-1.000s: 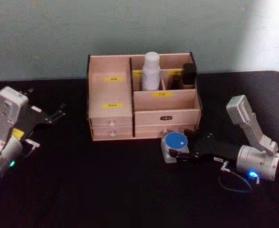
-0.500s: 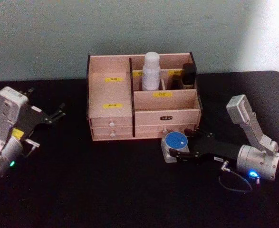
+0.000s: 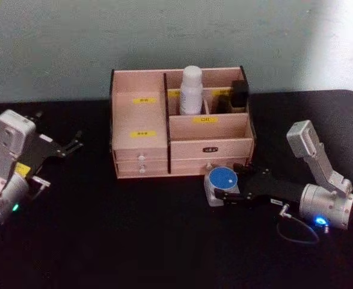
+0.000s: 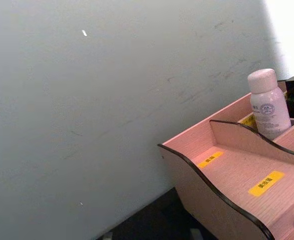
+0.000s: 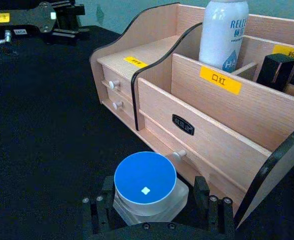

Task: Pick up the facial cleanser and watermelon frost from the table and place them into the tiered storage box.

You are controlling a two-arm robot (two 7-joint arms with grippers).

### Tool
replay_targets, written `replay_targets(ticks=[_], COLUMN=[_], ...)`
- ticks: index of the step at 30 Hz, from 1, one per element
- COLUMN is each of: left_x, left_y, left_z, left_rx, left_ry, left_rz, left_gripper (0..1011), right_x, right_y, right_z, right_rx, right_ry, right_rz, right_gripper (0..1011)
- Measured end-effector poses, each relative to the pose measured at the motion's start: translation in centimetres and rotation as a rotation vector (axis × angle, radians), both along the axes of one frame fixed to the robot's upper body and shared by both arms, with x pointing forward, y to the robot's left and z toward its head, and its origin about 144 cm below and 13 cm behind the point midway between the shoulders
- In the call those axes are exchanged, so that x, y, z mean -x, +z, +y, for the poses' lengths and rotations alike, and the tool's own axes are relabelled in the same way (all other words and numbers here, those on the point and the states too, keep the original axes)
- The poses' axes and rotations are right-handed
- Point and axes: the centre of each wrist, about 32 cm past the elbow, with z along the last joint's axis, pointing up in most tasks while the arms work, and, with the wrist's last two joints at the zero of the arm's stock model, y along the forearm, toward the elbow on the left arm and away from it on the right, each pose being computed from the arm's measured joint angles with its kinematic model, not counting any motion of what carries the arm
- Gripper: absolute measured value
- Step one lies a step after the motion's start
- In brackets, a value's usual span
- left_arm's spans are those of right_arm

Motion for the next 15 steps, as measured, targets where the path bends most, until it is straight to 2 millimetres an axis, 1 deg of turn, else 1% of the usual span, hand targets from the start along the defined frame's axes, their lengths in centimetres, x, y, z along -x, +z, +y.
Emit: replay_targets(ticks=[3,7,8,9,15], left_x=[0.0,0.0,0.0,0.0,0.0], left_y=[0.0,0.0,0.0,0.0,0.0], left_z=[0.0,0.0,0.0,0.0,0.0], left_rx=[0.0,0.0,0.0,0.0,0.0], left_ry=[0.0,0.0,0.0,0.0,0.0], left_rz=[0.0,0.0,0.0,0.0,0.0], left_gripper=[1001,1001,1001,1001,1001], right_x=[0.0,0.0,0.0,0.0,0.0], right_y=[-0.01,0.0,0.0,0.0,0.01], right_z=[0.0,0.0,0.01,0.01,0.02], right_rx=[0.0,0.0,-0.001,-0.001,-0.002], right_ry=[0.0,0.0,0.0,0.0,0.0], right_rz=[0.0,0.0,-0.001,-0.001,-0.001], right_gripper=[1003,930,894,894,821])
